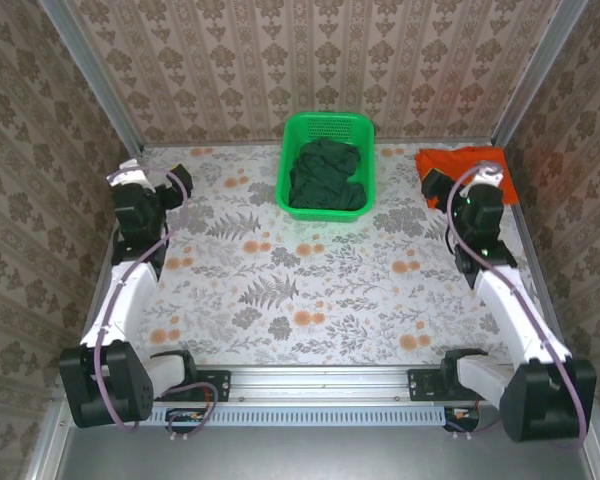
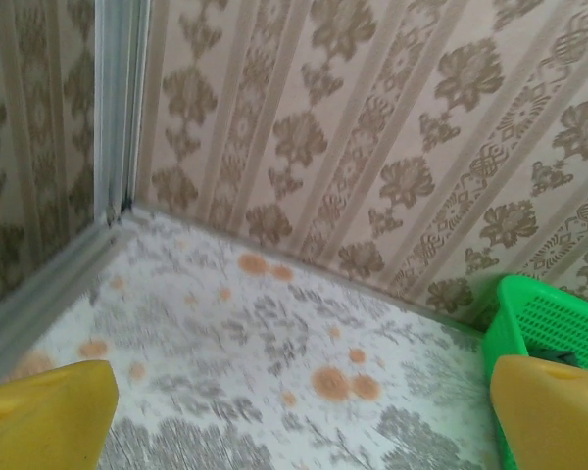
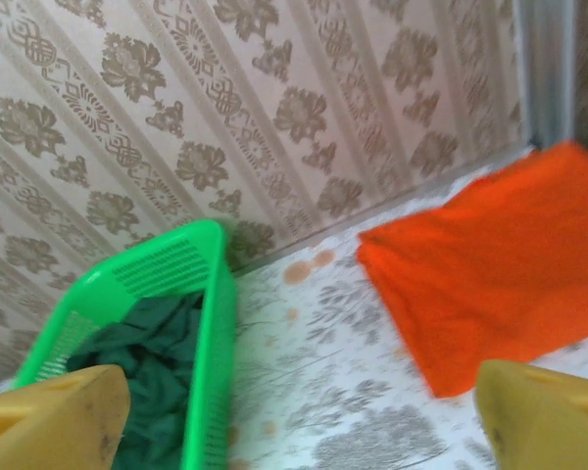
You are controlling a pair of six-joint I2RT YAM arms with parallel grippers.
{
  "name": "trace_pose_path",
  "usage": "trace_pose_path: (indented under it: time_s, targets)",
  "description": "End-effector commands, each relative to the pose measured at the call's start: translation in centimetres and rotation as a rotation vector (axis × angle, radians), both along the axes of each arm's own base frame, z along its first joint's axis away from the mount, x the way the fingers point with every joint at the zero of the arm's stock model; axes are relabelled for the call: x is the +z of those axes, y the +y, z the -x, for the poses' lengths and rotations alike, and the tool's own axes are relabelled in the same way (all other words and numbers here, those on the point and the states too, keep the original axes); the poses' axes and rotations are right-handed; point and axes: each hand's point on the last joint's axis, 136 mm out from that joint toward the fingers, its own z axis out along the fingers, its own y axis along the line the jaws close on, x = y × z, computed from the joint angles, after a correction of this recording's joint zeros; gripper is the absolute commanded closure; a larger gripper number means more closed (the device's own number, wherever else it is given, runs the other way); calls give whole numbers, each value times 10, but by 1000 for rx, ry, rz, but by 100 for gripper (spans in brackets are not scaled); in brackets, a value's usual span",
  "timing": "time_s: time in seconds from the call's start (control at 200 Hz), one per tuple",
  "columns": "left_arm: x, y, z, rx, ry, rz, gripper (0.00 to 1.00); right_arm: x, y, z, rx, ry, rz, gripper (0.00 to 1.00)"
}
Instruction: Fold and stack the t-shirts
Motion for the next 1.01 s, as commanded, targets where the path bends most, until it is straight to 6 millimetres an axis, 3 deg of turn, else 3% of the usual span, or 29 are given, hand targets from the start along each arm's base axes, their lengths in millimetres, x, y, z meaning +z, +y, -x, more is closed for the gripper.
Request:
trace_pose_path:
  time_s: [0.0, 0.075, 0.195, 0.34, 0.435, 0.62, 0.655, 0.775, 0.85, 0.915, 1.0]
  targets:
    - [-26, -16, -10, -30, 175, 192, 0, -14, 59, -27, 174, 152, -96, 14]
    - [-43, -46, -20, -106, 283, 194, 0, -38, 93, -48, 214, 334, -59, 24]
    - [-64, -116, -20, -264, 391, 109, 0, -66, 150, -73, 303, 499, -27, 38]
    - [-102, -194, 1, -492, 594, 65, 3, -102, 206, -92, 375, 643, 11, 36]
    - [-123, -220, 20, -564, 709, 29, 5, -131, 231, -102, 402, 757, 57, 30]
    - [-144, -231, 40, -597, 811, 42, 5, -181, 249, -123, 369, 879, 82, 16]
    - [-145, -231, 42, -598, 819, 42, 5, -188, 252, -127, 368, 889, 86, 9]
    - [-145, -229, 47, -601, 844, 32, 5, -207, 265, -135, 389, 924, 107, 11]
    - [-144, -226, 49, -594, 853, 17, 5, -214, 273, -138, 409, 940, 99, 23]
    - [-144, -221, 48, -581, 855, 10, 4, -219, 280, -139, 428, 954, 75, 47]
    - [-144, -214, 46, -559, 858, 16, 4, -203, 286, -142, 448, 926, 60, 74]
